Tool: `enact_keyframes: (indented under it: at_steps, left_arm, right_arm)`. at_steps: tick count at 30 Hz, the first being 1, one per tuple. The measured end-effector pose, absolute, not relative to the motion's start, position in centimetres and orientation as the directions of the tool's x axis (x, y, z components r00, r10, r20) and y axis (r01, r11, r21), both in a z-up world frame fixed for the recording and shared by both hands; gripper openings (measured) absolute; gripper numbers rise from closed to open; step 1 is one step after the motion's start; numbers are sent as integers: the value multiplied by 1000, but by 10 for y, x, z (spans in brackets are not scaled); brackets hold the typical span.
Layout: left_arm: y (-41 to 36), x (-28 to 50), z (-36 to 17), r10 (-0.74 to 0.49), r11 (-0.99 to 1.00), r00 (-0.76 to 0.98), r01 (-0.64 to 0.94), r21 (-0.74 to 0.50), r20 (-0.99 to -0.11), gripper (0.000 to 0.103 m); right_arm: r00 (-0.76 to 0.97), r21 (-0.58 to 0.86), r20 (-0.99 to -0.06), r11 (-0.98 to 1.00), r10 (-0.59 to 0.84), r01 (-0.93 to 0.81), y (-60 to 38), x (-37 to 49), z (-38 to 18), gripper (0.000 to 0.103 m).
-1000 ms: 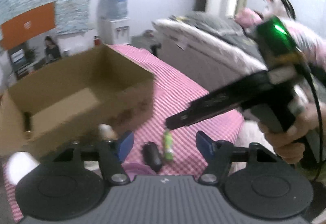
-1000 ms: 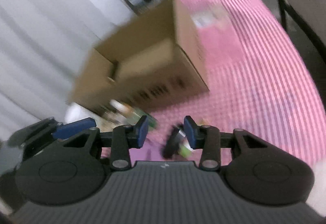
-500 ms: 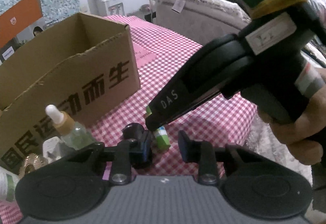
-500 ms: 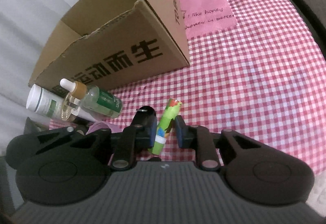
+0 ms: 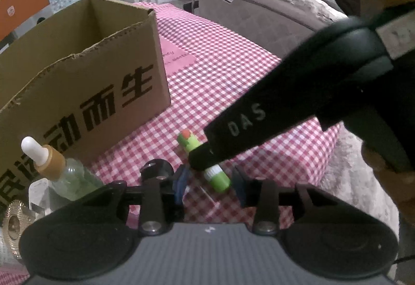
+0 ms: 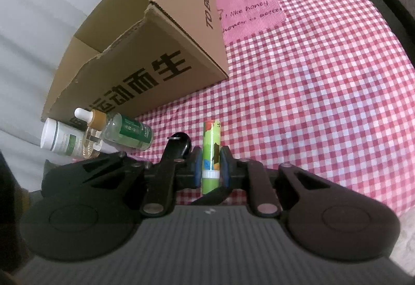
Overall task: Organize rigid objects
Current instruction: 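Close the right gripper on the green-and-white tube, then carry the green-and-white tube into the box and release it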
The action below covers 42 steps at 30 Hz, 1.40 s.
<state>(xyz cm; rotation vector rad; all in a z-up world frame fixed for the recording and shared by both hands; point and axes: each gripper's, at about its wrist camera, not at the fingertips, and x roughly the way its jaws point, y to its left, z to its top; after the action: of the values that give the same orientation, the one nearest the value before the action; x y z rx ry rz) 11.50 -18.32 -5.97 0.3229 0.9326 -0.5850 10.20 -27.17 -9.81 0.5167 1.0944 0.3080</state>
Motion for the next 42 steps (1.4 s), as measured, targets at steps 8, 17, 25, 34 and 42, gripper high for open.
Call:
enact_keyframes:
  at_steps: [8, 17, 25, 34, 42]
  left_arm:
    - [-185, 126, -63, -335, 810, 468, 586, 4, -818, 34]
    - [-179, 120, -62, -349, 807, 487, 590, 8, -801, 30]
    - [-174, 101, -37, -371, 801, 530, 599, 26, -762, 30]
    - [-138, 81, 40, -368, 830, 672, 549, 98, -642, 30]
    - [-79, 116, 95, -262, 897, 721, 427, 112, -642, 29]
  right_arm:
    - [422, 570, -750, 821, 509, 23, -281, 100, -92, 14]
    - [439, 608, -716, 794, 543, 9, -297, 86, -80, 14]
    - [484, 609, -690, 793, 538, -14, -298, 63, -53, 14]
    - [593, 563, -584, 803, 554, -196, -272, 40, 32, 14]
    - [543, 571, -509, 734, 668, -368, -211, 87, 86, 15]
